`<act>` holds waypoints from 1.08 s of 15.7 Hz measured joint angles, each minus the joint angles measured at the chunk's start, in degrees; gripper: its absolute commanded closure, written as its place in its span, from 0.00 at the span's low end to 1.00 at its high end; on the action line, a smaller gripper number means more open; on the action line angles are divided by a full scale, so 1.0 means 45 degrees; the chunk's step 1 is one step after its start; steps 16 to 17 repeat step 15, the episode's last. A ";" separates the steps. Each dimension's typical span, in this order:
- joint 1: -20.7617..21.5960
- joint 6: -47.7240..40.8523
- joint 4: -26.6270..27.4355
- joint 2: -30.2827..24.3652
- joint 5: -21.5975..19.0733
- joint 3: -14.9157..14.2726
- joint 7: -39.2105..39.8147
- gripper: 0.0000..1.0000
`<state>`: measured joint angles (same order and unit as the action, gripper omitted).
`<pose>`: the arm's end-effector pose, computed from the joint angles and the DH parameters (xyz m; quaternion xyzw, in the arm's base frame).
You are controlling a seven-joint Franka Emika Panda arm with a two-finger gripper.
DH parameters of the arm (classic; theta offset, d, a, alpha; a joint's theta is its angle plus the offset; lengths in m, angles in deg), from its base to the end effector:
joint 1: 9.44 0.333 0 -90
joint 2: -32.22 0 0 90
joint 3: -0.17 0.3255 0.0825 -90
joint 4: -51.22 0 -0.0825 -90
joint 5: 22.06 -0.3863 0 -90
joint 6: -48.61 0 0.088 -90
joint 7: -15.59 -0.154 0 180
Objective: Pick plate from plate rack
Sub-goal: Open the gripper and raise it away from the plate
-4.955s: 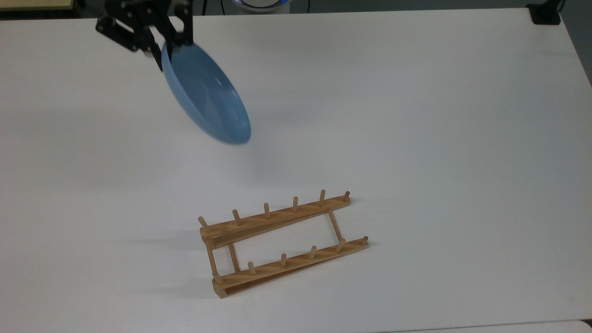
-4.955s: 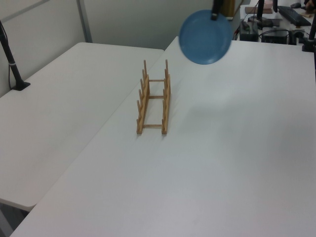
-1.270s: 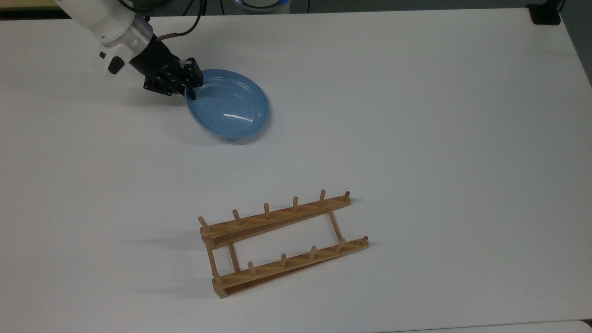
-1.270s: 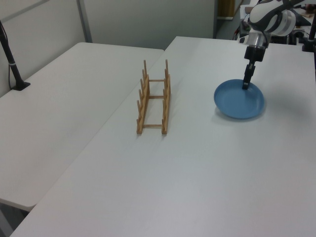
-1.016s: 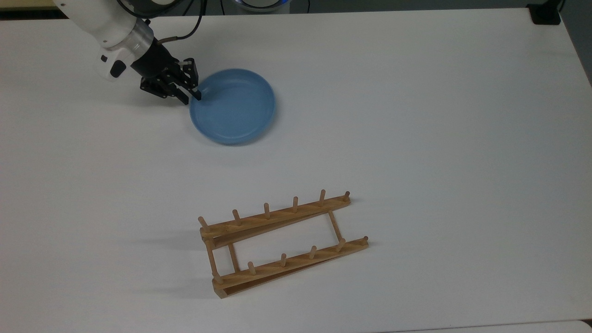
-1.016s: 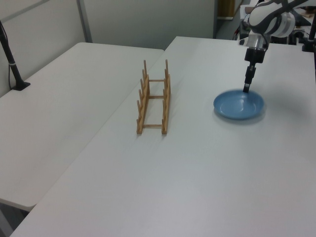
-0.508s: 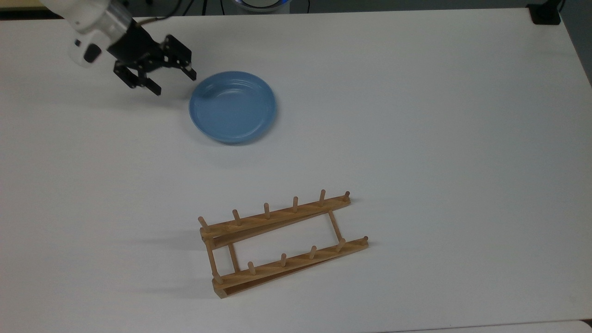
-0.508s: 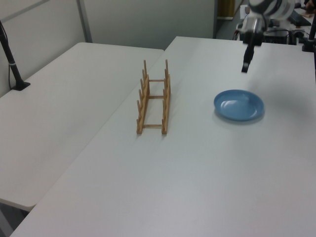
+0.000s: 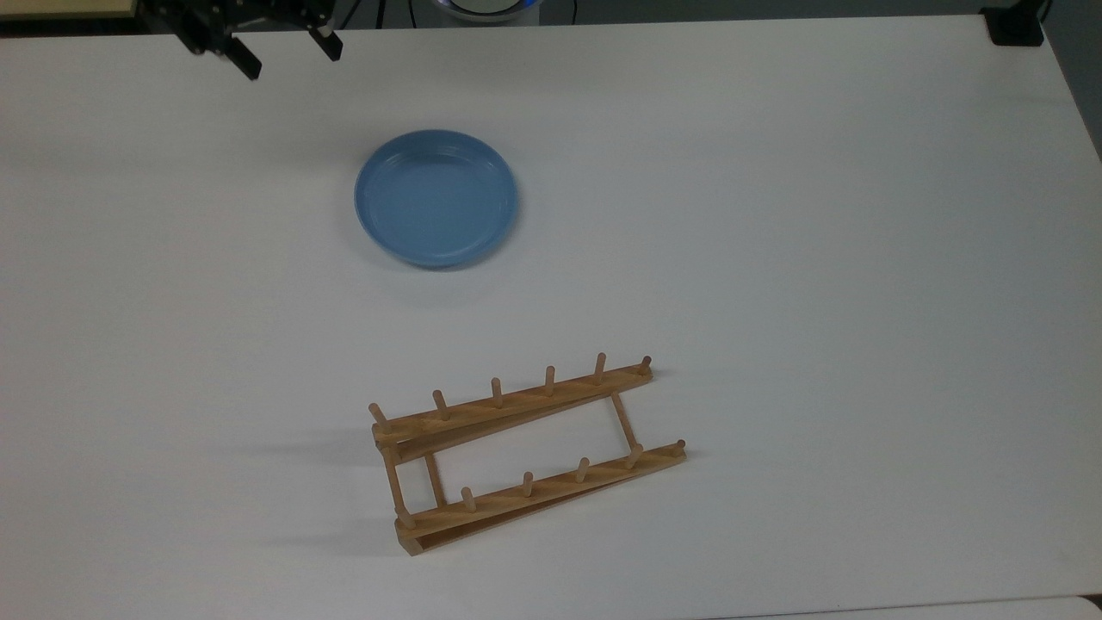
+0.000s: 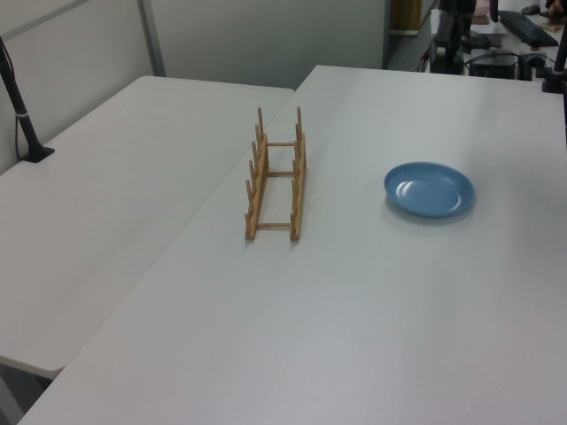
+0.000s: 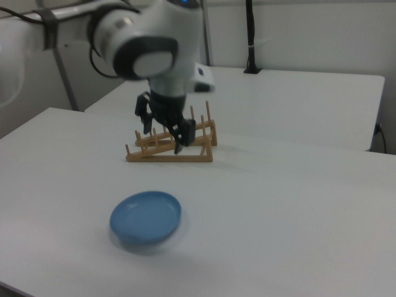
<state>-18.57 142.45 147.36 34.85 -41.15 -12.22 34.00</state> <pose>0.5461 -0.1612 0.5242 -0.9852 0.0450 -0.0153 0.1646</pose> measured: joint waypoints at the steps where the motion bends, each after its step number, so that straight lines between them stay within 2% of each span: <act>1: 0.0428 -0.0002 -0.0258 -0.0103 0.0721 0.0026 -0.1197 0.00; 4: 0.1570 -0.0177 -0.0907 -0.0269 0.2401 0.0096 -0.3655 0.00; 6: 0.1869 -0.0224 -0.1209 -0.0390 0.2948 0.0106 -0.3487 0.00; 8: 0.1919 -0.0151 -0.1333 -0.0493 0.3098 0.0102 -0.2924 0.00; 12: 0.1921 0.1449 -0.1353 -0.0517 0.3464 0.0086 -0.2698 0.00; 14: 0.1924 0.1486 -0.1353 -0.0517 0.3963 0.0086 -0.2716 0.00; 17: 0.1925 0.1428 -0.1353 -0.0518 0.4069 0.0087 -0.2782 0.00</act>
